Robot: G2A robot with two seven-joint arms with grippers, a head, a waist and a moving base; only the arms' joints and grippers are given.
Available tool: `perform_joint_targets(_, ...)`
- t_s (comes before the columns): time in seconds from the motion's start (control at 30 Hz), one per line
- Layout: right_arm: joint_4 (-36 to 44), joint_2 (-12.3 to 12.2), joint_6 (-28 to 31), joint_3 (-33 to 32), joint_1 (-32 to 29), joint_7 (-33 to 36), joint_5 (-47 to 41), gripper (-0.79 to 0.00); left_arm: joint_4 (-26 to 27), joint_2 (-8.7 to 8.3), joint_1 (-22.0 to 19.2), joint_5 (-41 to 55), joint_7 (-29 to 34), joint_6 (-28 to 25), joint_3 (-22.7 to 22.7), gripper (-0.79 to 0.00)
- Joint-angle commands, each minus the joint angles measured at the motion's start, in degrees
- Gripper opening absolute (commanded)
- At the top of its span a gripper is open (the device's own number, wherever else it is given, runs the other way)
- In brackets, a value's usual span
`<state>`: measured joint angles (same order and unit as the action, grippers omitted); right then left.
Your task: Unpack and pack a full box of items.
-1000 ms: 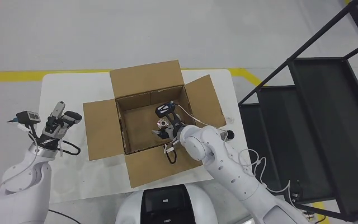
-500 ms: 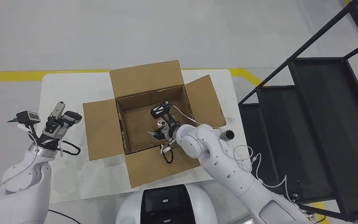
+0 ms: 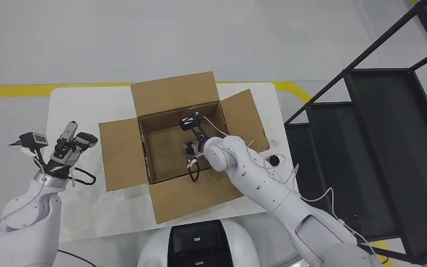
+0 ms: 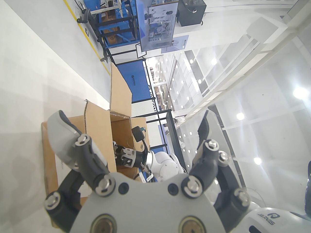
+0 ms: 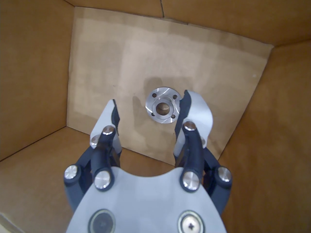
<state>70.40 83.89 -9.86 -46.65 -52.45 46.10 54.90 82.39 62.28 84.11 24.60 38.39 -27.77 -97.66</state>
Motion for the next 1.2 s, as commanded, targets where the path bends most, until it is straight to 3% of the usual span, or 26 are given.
perform_joint_targets(0.0, -1.0, 0.3, -0.3, 0.6, 0.6, 0.7, 0.0, -0.397, 0.0, 0.00, 0.0, 0.0, 0.0, 0.0, 0.0, 0.000)
perform_joint_targets(1.07, -9.4, 3.4, -3.0, 2.8, 3.4, 0.5, 2.1, -0.437, 0.0, 0.00, 0.0, 0.0, 0.0, 0.0, 0.0, 0.000)
perform_joint_targets(1.17, -9.8, 3.6, -3.2, 2.9, 3.6, 0.5, 2.5, -0.529, 0.0, 0.00, 0.0, 0.0, 0.0, 0.0, 0.0, 0.000)
